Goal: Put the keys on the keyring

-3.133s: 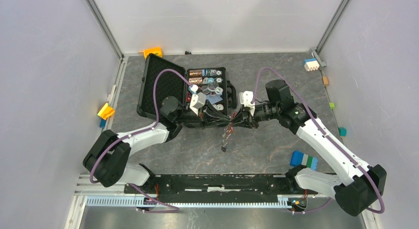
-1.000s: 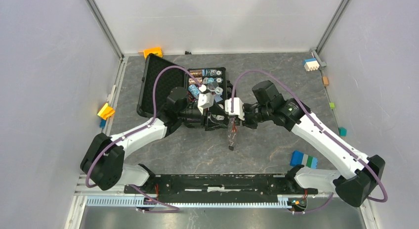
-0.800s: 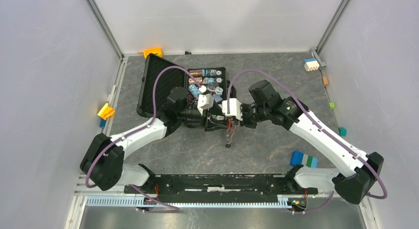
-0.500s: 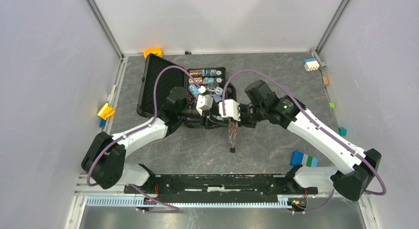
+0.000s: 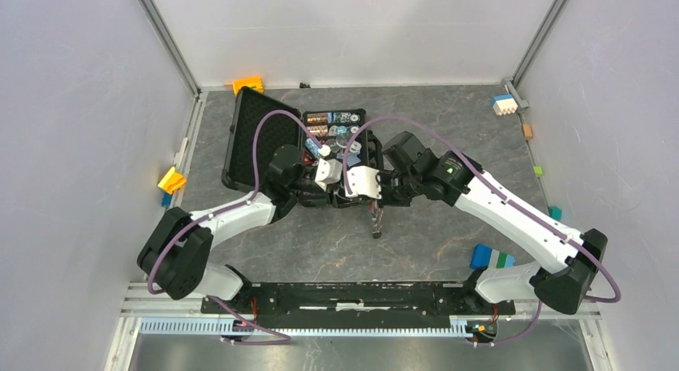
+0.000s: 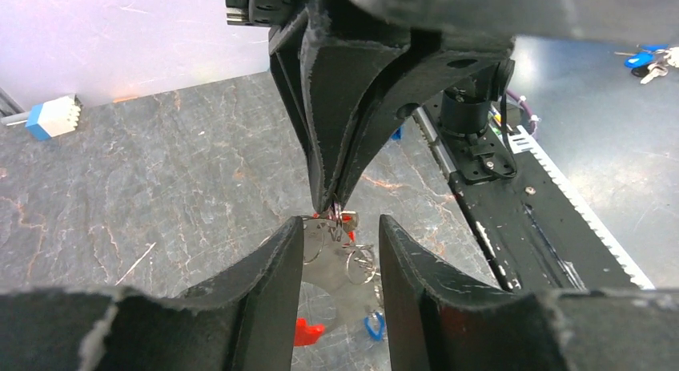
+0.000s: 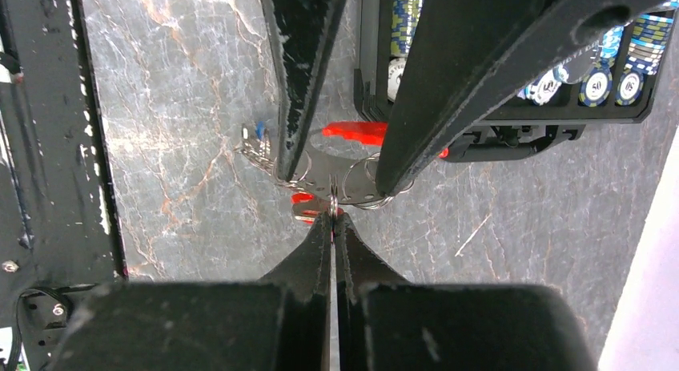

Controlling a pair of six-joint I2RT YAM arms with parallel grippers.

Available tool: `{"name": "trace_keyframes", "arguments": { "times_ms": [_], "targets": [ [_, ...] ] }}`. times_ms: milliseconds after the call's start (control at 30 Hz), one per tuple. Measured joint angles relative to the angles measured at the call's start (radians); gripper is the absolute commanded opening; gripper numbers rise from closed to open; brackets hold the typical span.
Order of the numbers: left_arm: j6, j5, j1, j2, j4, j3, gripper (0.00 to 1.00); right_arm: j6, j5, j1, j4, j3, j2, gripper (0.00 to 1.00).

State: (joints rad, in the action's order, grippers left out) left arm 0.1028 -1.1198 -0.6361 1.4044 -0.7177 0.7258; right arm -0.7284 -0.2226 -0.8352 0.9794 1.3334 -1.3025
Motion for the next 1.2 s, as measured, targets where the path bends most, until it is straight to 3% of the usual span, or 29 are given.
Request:
{"name": "trace_keyframes", "arguments": {
  "times_ms": [400,733,1200],
  "targets": [
    [-0.023,0.014,-0.002,0.051,-0.132,-0.024,0.36,-0.003,0.087,-0.029,0.040,0.020,-0.048,0.00],
    [-0.047,0.024,-0.023,0.084,-0.203,-0.044,0.38,-0.002,0.087,-0.029,0.040,0.024,-0.052,0.00],
    [-0.077,0.075,-0.036,0.125,-0.362,-0.077,0.33,0.011,0.069,-0.029,0.047,0.024,-0.054,0.00]
  ]
}}
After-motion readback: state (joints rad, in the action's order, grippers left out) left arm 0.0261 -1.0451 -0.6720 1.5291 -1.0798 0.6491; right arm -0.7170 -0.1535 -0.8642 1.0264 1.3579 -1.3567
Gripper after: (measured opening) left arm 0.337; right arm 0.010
